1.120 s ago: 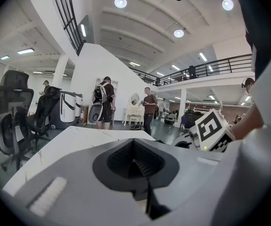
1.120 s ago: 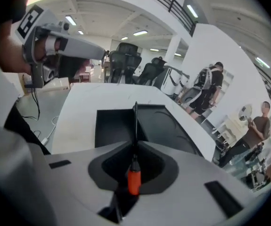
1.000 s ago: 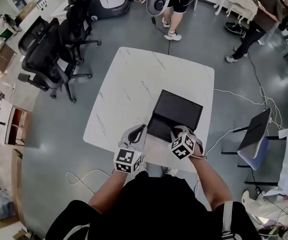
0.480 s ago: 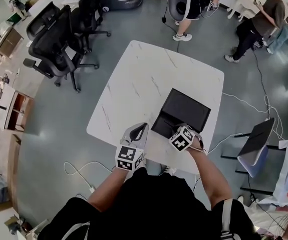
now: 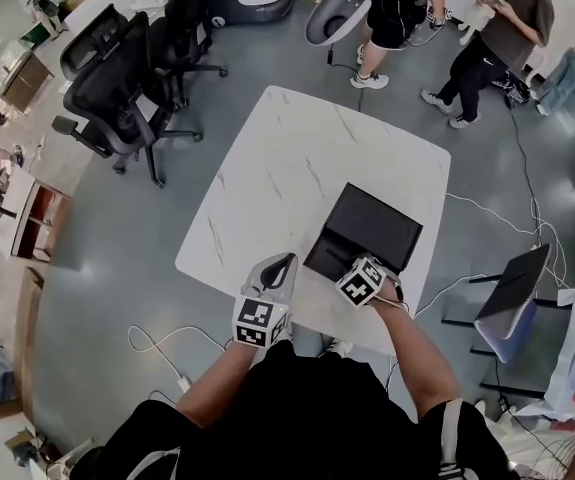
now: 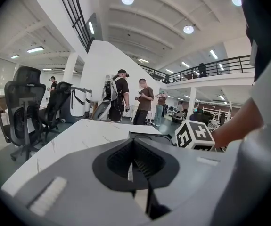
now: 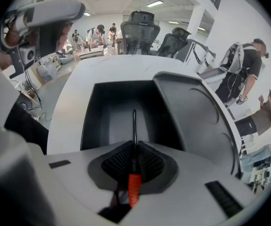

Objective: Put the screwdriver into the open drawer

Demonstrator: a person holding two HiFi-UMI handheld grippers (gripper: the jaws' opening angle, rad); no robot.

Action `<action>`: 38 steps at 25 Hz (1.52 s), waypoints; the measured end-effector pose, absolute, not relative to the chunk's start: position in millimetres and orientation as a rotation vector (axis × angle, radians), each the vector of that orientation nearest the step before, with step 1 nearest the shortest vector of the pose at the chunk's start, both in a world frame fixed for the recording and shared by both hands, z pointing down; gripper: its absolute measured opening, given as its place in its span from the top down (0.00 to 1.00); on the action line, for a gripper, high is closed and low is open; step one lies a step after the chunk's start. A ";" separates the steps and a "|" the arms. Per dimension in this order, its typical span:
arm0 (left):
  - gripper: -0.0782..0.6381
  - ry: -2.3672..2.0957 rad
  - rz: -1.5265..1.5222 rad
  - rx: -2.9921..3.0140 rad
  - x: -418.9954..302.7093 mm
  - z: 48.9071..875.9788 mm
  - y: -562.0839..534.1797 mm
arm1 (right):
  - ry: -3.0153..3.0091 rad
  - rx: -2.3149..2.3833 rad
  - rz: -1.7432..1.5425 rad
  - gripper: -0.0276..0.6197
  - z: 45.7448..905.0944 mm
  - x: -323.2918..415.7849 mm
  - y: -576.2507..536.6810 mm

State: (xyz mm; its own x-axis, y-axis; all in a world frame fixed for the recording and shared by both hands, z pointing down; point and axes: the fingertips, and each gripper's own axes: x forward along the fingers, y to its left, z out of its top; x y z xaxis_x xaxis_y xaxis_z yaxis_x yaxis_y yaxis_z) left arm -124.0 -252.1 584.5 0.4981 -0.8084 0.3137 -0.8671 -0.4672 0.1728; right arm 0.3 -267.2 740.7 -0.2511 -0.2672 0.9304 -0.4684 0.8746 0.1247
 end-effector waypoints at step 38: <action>0.88 -1.375 0.201 2.544 -73.4 534.3 -248.8 | -2.423 1.460 0.086 0.94 500.3 74.4 -249.9</action>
